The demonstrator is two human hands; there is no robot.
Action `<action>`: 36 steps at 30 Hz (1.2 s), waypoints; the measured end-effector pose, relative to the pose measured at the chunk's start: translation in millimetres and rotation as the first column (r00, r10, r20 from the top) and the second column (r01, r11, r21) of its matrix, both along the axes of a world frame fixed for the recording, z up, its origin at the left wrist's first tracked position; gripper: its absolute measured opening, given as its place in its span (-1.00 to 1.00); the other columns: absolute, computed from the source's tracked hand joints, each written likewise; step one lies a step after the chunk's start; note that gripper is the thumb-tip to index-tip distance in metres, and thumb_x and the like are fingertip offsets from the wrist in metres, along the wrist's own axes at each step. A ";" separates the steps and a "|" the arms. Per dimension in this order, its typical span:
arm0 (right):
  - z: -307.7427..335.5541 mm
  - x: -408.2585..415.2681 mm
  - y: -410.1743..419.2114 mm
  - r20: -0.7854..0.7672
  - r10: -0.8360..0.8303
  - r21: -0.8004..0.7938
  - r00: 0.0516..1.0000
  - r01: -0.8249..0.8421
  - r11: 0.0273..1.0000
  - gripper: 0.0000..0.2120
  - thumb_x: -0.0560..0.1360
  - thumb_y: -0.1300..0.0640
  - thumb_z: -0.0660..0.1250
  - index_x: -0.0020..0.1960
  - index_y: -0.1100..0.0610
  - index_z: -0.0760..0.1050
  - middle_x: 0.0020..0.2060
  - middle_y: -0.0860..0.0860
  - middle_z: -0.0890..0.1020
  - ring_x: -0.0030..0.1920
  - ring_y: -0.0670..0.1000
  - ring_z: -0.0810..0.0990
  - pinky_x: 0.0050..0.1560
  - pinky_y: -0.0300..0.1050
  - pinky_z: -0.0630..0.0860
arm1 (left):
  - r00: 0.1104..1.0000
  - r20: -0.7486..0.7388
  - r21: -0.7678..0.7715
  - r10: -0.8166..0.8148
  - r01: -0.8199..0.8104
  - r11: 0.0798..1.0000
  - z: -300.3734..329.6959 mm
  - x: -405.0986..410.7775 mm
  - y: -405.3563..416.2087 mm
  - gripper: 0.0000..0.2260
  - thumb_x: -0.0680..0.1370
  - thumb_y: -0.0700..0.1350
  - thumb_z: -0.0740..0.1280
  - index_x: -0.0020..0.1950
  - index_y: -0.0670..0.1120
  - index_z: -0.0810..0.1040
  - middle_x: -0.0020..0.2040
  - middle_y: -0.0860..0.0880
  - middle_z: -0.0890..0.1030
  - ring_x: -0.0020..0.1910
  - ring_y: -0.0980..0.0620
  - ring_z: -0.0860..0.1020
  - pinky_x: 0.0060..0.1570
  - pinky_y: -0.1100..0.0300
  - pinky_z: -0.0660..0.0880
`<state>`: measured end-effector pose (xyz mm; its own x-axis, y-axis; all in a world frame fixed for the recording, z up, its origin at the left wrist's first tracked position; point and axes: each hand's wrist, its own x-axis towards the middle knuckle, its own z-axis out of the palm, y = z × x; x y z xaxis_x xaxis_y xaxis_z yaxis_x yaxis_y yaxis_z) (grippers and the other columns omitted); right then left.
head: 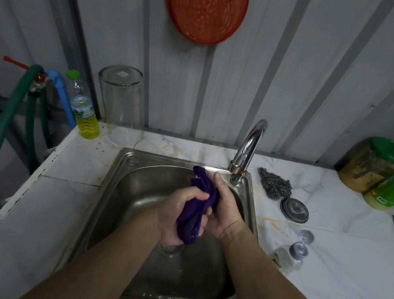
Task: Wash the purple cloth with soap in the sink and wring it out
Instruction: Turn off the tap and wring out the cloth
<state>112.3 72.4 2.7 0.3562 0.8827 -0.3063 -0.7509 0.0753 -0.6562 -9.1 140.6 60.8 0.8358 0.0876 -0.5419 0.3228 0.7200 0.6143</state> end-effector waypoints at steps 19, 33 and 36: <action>41.9 -1.8 19.7 0.782 0.045 -0.352 0.621 0.381 0.855 -0.64 0.45 0.32 0.37 -0.42 0.05 0.35 -0.55 0.02 0.46 -0.50 0.00 0.49 -0.38 -0.12 0.41 | 0.926 -0.377 0.884 -0.016 0.365 0.291 -16.9 25.2 -10.7 -0.83 0.39 0.00 0.37 -0.21 -0.10 0.57 -0.40 -0.04 0.58 -0.39 -0.07 0.56 -0.42 0.21 0.37; 23.2 -21.1 -6.1 0.689 -0.561 -0.014 0.459 0.782 0.623 -0.84 0.56 0.26 0.40 -0.06 0.00 0.62 -0.29 -0.23 0.70 -0.28 -0.32 0.62 -0.16 -0.40 0.52 | 0.977 -0.101 0.144 0.185 -0.170 0.975 -27.3 -0.5 -3.6 -0.69 0.49 0.04 0.51 0.15 -0.07 0.63 0.02 -0.11 0.74 -0.15 -0.14 0.68 -0.16 -0.03 0.68; 17.4 -38.2 -12.3 0.681 -0.533 -0.029 0.502 0.745 0.666 -0.83 0.62 0.16 0.37 -0.13 0.00 0.64 -0.35 -0.16 0.68 -0.31 -0.21 0.61 -0.21 -0.31 0.57 | 0.901 -0.098 0.055 0.422 -0.419 0.907 -19.4 12.5 -1.6 -0.57 0.46 0.12 0.53 0.13 -0.18 0.63 0.01 -0.17 0.74 -0.11 -0.13 0.74 -0.12 -0.02 0.69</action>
